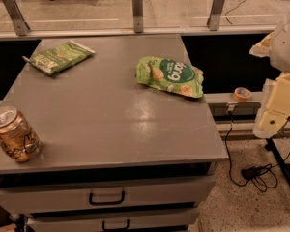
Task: Move green rice chip bag near green jalapeno chip bag
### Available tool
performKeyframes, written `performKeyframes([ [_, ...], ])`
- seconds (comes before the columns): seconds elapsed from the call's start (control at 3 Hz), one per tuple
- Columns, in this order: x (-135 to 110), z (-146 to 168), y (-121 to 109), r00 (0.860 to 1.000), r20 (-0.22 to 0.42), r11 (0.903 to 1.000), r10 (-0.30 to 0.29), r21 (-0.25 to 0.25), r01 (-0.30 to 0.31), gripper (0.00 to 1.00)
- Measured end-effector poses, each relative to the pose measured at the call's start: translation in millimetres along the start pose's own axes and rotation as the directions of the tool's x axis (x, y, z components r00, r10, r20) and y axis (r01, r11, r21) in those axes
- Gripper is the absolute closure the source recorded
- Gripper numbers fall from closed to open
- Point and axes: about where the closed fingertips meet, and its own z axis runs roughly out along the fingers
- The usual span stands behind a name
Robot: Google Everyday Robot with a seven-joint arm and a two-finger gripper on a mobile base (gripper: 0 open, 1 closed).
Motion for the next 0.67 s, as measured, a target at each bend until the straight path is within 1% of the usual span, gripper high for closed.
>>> performKeyframes([
  [0.33, 0.0, 0.0, 0.0, 1.000, 0.000, 1.0000, 0.000, 0.000, 0.000, 0.00],
  [0.67, -8.9, 6.6, -8.5, 1.000, 0.024, 0.9999, -0.016, 0.006, 0.016, 0.00],
])
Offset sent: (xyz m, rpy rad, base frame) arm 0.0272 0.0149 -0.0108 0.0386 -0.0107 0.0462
